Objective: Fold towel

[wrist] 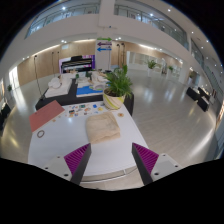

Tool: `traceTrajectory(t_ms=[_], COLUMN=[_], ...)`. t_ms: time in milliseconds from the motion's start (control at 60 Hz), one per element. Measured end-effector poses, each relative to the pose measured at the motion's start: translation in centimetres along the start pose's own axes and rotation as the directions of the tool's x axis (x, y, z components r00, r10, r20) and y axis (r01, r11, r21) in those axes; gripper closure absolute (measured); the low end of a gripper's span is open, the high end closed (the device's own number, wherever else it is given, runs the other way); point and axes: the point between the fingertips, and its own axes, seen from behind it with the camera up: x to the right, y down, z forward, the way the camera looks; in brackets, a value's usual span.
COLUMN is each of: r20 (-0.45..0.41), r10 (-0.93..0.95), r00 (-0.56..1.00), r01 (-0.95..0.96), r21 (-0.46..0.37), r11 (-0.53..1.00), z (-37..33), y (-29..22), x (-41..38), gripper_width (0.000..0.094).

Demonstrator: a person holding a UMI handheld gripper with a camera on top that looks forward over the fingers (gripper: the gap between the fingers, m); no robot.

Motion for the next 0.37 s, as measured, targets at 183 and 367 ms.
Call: traceTrajectory(t_ms=[183,367], r20=[0.010,0.020], r10=[-0.073,-0.068], r00=[0.997,0.997], r01=[0.073,0.068], r21=[-0.004,-0.008], r11=[0.997,0.998], z=[0.1,0.1], y=[0.8,1.3], x=[-1.2,-2.0], gripper_width=[0.0079,0.0082])
